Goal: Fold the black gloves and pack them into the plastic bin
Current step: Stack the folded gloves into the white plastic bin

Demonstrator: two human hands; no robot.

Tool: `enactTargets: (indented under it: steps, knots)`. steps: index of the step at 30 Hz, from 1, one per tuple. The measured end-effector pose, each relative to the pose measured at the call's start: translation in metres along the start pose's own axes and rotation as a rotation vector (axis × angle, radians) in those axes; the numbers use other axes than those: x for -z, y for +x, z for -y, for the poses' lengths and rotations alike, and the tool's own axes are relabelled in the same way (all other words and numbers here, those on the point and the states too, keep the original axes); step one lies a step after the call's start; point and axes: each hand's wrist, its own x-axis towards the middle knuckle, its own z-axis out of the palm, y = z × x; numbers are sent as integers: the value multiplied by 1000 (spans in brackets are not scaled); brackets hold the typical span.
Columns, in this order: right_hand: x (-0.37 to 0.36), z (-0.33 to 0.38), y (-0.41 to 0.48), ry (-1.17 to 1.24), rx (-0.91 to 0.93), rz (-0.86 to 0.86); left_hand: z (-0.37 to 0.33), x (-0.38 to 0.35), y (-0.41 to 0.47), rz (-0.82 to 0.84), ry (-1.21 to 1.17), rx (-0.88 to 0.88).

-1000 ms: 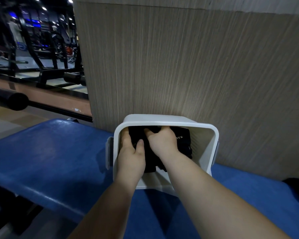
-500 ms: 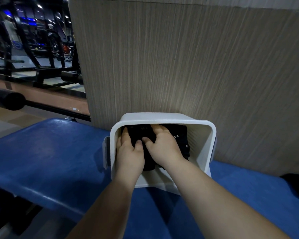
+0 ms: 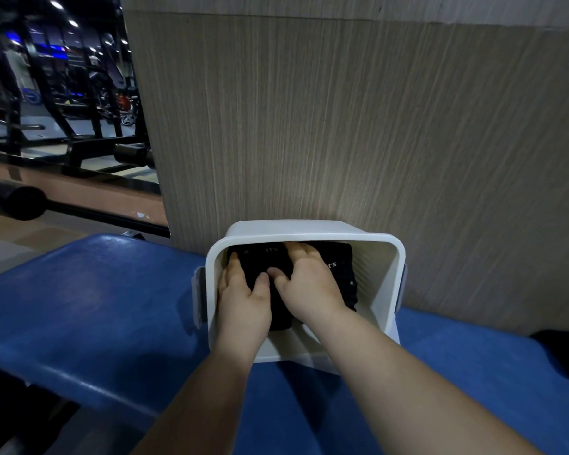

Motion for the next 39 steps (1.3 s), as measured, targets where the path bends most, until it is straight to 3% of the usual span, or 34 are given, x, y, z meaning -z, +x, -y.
enactTargets:
  steps: [6, 15, 26, 39]
  knots:
    - [7, 2, -6, -107, 34, -142, -7, 0, -16, -49, 36, -74]
    - [29, -22, -31, -48, 108, -221, -6, -17, -45, -195, 111, -85]
    - [77, -134, -102, -122, -176, -179, -10, -106, -95, 271, 85, -23]
    - [155, -250, -149, -176, -408, -318, -7, -222, -146, 526, 238, -132]
